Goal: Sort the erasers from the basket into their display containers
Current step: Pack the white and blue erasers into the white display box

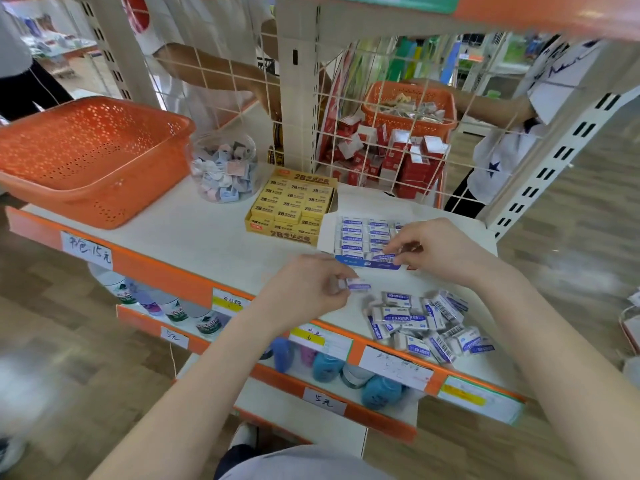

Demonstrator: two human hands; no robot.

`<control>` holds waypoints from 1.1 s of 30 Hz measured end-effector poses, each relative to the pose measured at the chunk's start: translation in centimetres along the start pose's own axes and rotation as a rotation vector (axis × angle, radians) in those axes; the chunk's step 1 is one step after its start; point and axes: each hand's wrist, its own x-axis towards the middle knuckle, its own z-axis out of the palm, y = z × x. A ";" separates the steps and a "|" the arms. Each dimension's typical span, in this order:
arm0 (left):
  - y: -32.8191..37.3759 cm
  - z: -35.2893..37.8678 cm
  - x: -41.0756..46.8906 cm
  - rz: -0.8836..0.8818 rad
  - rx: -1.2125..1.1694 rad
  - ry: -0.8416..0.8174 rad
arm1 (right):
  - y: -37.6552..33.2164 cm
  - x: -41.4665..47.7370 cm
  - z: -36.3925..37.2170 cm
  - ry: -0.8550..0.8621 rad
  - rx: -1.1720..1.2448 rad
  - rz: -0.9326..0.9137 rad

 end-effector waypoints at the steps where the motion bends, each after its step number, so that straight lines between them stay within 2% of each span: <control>1: -0.3 -0.3 0.0 -0.002 -0.032 0.051 | 0.0 0.1 0.0 0.006 0.006 -0.002; 5: -1.6 -1.5 0.5 -0.010 -0.073 0.236 | -0.1 0.3 -0.1 -0.049 -0.009 0.001; 8: -2.1 -1.9 0.9 -0.065 -0.118 0.316 | -0.4 0.2 -0.1 -0.078 -0.038 -0.001; 19: -1.5 -0.7 1.6 -0.063 -0.156 0.334 | -0.7 0.3 0.9 -0.093 -0.142 -0.049; 26: -0.4 -0.9 2.3 -0.094 -0.287 0.273 | -1.9 -0.5 2.1 0.236 0.058 -0.234; 29: 0.2 -0.5 2.7 -0.040 -0.300 0.284 | -1.8 -0.5 2.0 0.269 0.076 -0.267; 33: 0.2 -0.1 3.1 0.018 -0.238 0.264 | -0.4 -0.8 0.2 0.260 0.034 -0.166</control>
